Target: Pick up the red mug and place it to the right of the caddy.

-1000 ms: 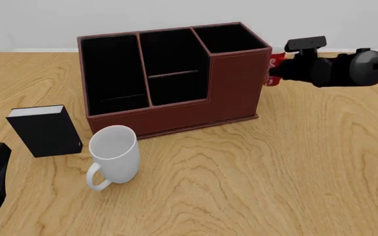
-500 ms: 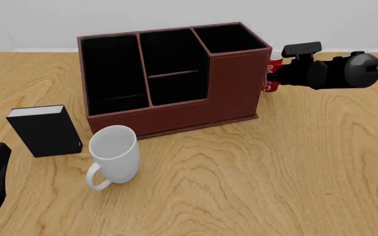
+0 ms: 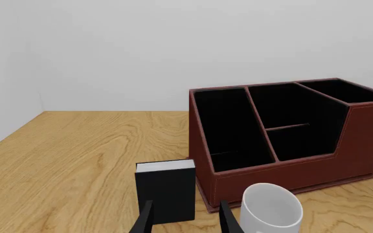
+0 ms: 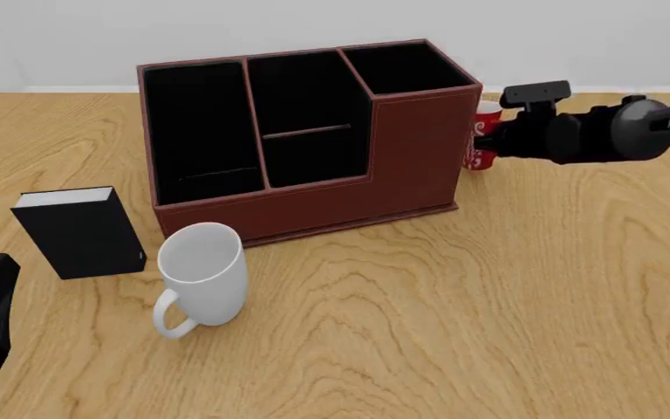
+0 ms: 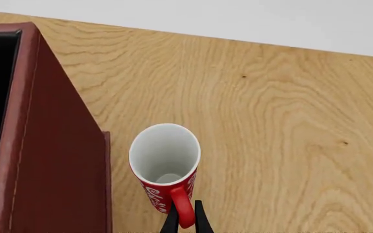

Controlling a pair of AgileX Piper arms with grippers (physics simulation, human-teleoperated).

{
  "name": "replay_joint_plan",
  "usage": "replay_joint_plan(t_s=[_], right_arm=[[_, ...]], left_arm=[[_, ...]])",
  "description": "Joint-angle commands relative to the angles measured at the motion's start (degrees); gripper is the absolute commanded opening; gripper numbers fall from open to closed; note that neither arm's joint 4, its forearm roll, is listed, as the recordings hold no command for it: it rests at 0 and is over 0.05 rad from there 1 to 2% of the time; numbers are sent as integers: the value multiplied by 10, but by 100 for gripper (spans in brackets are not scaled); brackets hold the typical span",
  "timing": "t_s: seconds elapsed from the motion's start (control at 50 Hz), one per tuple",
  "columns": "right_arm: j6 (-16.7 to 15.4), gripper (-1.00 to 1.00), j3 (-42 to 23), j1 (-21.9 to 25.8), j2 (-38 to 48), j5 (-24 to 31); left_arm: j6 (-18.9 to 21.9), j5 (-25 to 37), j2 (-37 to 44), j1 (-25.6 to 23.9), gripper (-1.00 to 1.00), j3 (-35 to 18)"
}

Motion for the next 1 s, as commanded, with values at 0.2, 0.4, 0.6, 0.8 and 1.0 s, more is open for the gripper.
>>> replay_joint_plan(t_s=[0.2,0.4,0.6,0.8,1.0], right_arm=[[13,-100,-5,3,0,8],[15,-100,1,3,1,7],[16,-100,9,2,1,6],[16,-100,18,6,-1,4],[21,-100,25,12,-5,6]], left_arm=[[0,0,0,0,100,0],[0,0,0,0,100,0],[0,0,0,0,100,0],[0,0,0,0,100,0],[0,0,0,0,100,0]])
